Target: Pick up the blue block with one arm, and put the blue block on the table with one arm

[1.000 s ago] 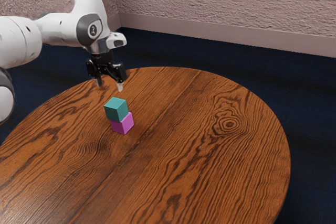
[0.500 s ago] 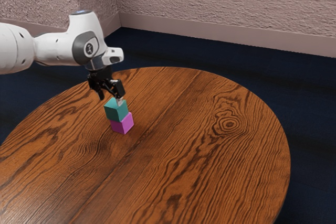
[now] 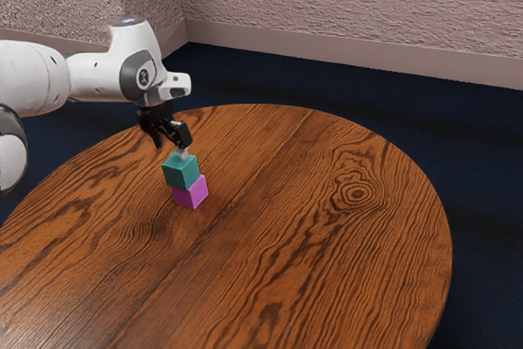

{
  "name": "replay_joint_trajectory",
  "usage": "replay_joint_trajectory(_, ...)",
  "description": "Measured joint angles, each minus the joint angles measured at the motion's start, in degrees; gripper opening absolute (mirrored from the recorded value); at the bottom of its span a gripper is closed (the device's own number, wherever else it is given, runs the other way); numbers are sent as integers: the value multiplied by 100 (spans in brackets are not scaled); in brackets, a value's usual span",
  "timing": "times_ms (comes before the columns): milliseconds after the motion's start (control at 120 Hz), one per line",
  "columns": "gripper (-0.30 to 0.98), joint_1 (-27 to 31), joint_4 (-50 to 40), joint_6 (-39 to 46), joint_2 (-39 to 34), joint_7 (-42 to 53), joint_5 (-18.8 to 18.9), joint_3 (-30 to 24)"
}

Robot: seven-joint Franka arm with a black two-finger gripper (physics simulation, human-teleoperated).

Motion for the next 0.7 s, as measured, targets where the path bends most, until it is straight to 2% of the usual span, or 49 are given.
replay_joint_trajectory(700, 69, 2, 135, 112, 453, 352, -393, -19)
